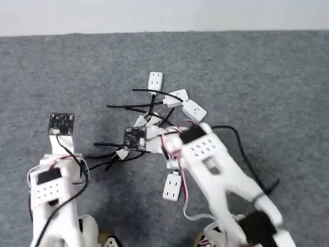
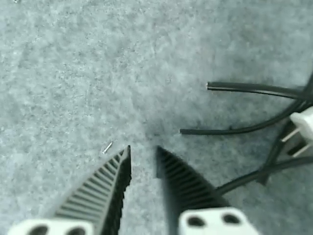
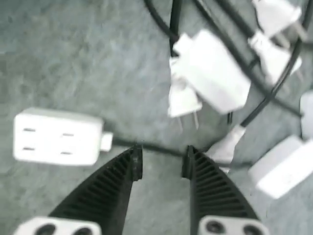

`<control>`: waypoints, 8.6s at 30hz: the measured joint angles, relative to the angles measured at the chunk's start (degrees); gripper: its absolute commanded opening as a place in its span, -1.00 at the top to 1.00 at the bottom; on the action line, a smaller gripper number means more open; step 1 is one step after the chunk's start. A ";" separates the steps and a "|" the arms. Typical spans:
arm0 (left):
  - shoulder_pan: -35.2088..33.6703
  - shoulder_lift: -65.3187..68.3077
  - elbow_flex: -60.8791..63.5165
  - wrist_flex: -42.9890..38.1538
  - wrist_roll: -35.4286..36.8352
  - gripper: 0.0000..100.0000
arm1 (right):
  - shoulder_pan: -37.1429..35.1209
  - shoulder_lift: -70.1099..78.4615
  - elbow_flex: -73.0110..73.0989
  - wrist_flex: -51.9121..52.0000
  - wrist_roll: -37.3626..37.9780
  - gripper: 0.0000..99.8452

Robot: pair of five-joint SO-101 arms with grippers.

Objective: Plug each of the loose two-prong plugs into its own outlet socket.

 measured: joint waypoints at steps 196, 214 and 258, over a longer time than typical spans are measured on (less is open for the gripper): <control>68.66 9.76 -7.82 3.52 33.32 0.63 | 29.10 -37.89 23.38 -0.18 -58.46 0.98; 68.66 35.60 -28.22 11.25 35.52 0.72 | 29.27 -37.89 23.38 -0.18 -58.02 0.98; 66.29 51.52 -47.74 9.23 50.55 0.97 | 40.53 -37.89 23.38 -0.18 -57.67 0.98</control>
